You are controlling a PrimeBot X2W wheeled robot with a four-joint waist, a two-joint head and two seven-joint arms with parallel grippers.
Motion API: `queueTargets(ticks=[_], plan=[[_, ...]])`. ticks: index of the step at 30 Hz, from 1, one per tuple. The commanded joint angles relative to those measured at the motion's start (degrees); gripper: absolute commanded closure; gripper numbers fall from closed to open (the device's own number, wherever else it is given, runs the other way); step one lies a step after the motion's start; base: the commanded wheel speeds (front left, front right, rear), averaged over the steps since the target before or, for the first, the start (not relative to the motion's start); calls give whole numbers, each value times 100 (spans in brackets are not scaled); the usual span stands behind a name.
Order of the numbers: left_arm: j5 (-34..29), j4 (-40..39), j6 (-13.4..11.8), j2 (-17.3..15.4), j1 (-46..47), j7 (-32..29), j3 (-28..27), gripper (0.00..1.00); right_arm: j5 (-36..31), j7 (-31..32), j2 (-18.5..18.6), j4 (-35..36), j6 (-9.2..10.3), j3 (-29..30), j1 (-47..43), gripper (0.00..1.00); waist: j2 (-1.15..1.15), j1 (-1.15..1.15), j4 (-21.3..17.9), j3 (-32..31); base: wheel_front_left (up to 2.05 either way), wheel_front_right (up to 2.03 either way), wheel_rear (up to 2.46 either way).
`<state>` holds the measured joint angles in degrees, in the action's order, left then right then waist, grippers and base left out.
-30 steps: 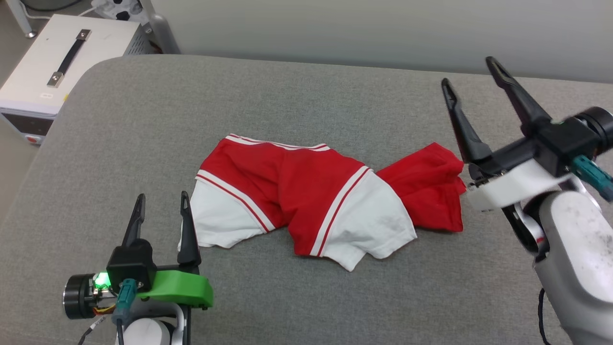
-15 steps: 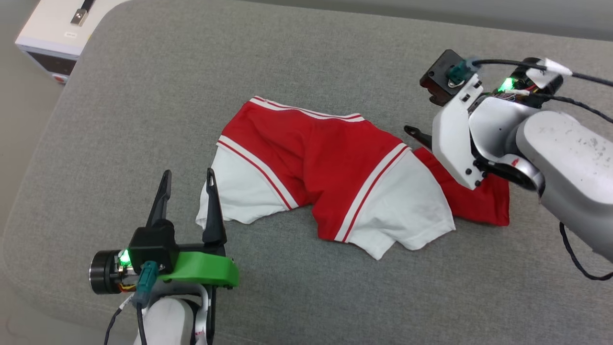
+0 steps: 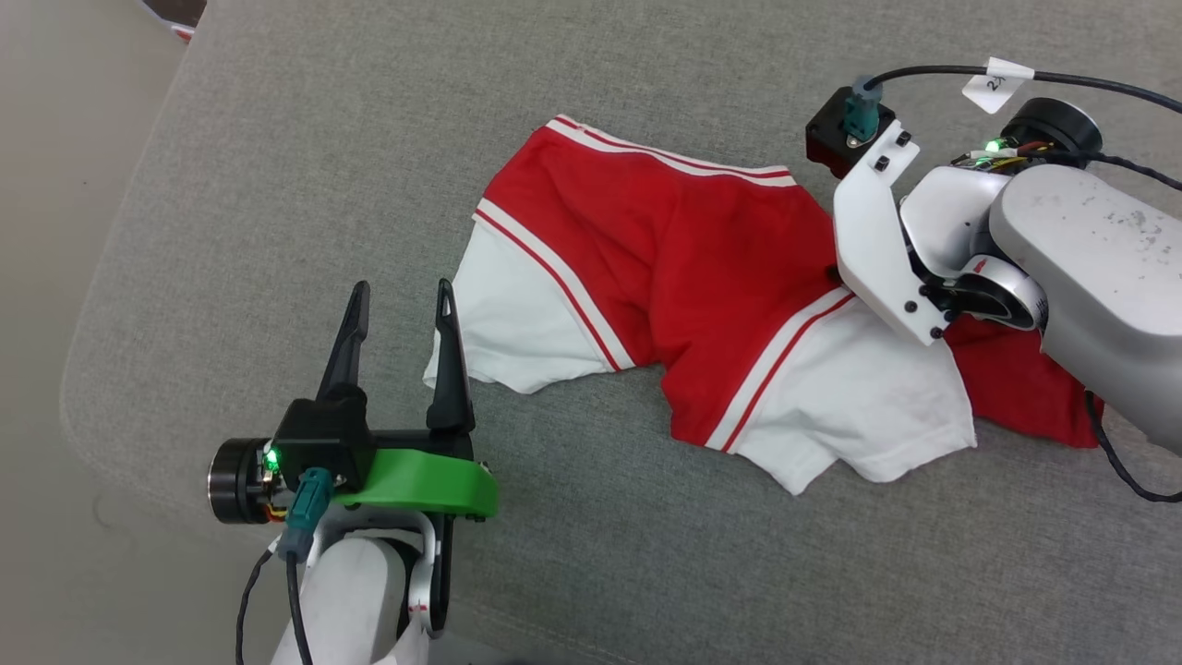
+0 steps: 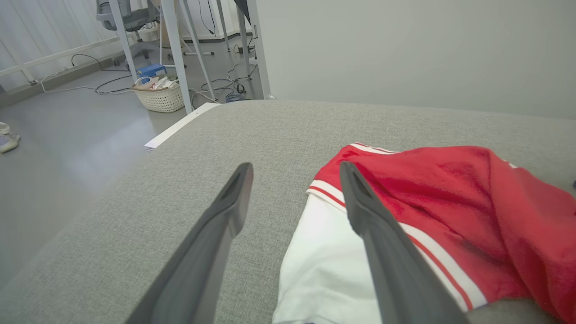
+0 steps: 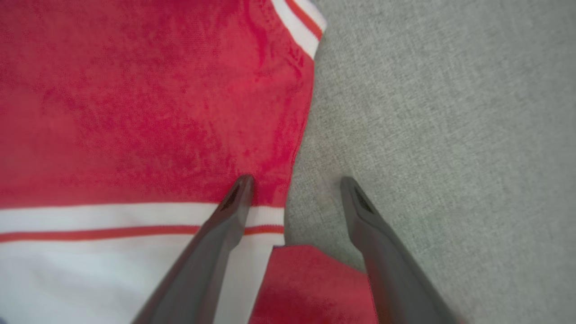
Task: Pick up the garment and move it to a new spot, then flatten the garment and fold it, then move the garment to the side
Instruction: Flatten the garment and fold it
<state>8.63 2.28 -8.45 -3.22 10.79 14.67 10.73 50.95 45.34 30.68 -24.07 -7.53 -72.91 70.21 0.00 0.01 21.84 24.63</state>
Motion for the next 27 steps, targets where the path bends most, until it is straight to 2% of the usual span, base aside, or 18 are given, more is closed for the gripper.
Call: queueTargets(ticks=[1, 7, 8, 9, 13, 19, 23, 27], plan=[[41, -1, -64, 33, 91, 32, 13, 0, -18, 118, 28, 0, 4, -33, -147, 0, 0, -1, 177, 179, 0, 0, 0], [103, 14, -145, 34, 103, 32, 24, 0, -67, 559, 185, 159, 4, -42, -522, 0, 0, -1, 165, 195, 0, 0, 0], [99, 20, -145, 34, 103, 32, 13, 0, -70, 577, 195, 192, 4, -42, -534, 77, 0, -1, 151, 190, 0, 0, 0], [89, 28, -141, 34, 103, 32, -2, 0, -63, 541, 199, 227, 4, -42, -533, 100, 0, -1, 129, 179, 0, 0, 0], [15, 72, -119, 34, 94, 33, -68, 0, -9, 34, 164, 244, 4, -43, -419, 100, 0, -1, 16, 56, 0, 0, 0], [-147, 133, -63, 34, -87, 33, -244, 0, 153, -1299, 198, 372, 4, -10, -322, 100, 0, -1, -243, -411, 0, 0, 0], [-267, 163, 1, 34, -316, 33, -432, 0, 314, -2069, 471, 679, 4, 100, -440, 100, 0, -1, -466, -766, 0, 0, 0], [-388, 166, 90, 34, -541, 33, -556, 0, 369, -2612, 915, 1137, 4, 308, -719, 100, 0, -1, -674, -1052, 0, 0, 0]])
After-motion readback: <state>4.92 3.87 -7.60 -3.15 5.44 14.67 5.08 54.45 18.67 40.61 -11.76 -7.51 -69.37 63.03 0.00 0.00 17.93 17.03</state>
